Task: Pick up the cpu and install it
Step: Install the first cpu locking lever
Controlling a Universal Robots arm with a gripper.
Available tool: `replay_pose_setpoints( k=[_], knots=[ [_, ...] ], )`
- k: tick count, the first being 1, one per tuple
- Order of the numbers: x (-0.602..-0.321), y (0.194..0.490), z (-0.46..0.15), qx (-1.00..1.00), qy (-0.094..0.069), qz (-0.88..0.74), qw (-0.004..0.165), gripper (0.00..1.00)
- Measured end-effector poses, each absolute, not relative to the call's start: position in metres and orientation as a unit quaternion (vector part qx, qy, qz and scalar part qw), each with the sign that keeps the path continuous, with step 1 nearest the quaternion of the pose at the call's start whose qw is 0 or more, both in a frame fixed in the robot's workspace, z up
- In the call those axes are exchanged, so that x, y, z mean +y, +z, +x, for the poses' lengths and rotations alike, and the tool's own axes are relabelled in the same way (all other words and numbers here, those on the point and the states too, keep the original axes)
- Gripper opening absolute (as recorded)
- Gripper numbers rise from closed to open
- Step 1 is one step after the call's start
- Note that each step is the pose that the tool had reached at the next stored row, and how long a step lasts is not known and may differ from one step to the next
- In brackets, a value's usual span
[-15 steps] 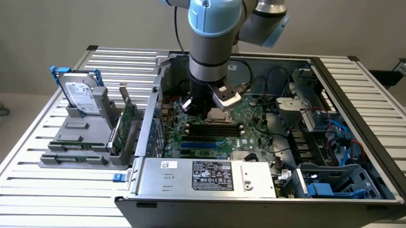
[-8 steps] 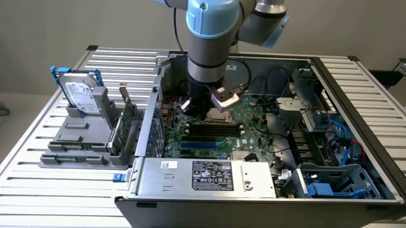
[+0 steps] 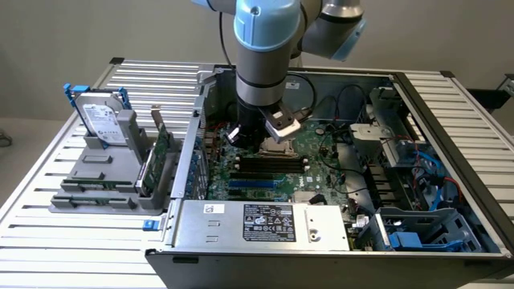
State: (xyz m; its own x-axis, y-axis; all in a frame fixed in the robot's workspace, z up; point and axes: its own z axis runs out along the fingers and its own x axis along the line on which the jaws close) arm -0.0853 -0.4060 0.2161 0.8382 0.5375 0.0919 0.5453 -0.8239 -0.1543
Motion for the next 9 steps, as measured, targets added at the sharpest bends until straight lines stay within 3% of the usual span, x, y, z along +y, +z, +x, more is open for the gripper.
replay_pose_setpoints(
  k=[9],
  knots=[
    [-0.4031, 0.2080, -0.0853, -0.284, -0.022, -0.955, 0.087, 0.11]
  ],
)
